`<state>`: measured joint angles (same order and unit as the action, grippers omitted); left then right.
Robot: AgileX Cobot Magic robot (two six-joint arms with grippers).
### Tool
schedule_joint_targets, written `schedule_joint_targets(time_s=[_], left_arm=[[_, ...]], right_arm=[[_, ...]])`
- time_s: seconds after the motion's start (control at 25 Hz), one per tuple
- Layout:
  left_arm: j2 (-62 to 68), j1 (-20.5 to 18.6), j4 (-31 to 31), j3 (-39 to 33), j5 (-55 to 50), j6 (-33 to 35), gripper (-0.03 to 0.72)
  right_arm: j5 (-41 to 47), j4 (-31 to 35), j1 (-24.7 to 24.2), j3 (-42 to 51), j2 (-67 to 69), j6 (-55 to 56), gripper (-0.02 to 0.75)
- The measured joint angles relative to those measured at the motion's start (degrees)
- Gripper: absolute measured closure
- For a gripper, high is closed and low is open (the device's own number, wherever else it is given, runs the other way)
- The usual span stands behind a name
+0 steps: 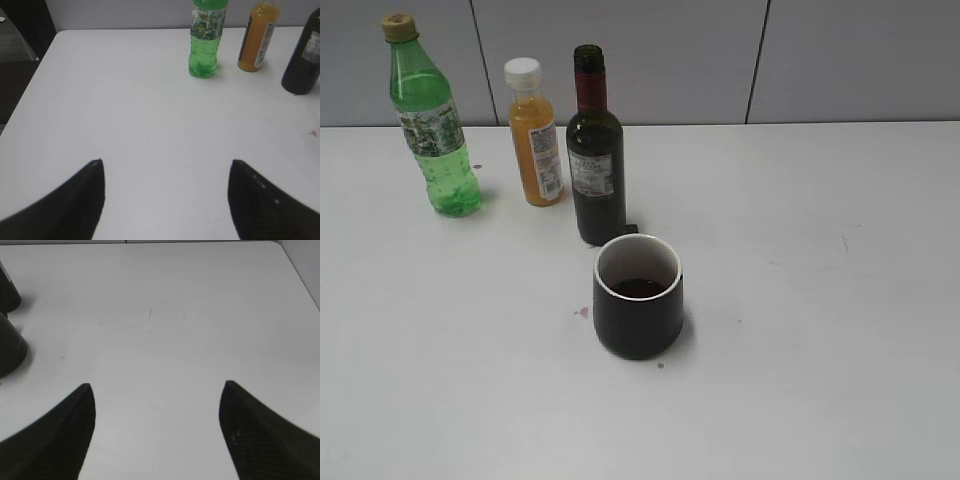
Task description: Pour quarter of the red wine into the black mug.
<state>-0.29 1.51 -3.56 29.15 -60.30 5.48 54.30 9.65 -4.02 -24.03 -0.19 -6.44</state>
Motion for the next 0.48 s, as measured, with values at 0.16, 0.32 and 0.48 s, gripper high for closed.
schedule_joint_targets(time_s=[0.16,0.32,0.48], left_arm=[[0.0,0.0,0.0,0.0,0.0,0.0,0.117],[0.0,0.0,0.0,0.0,0.0,0.0,0.117],[0.0,0.0,0.0,0.0,0.0,0.0,0.117]], right_arm=[[0.0,0.1,0.0,0.0,0.0,0.0,0.152],[0.0,0.1,0.0,0.0,0.0,0.0,0.152],[0.0,0.1,0.0,0.0,0.0,0.0,0.152]])
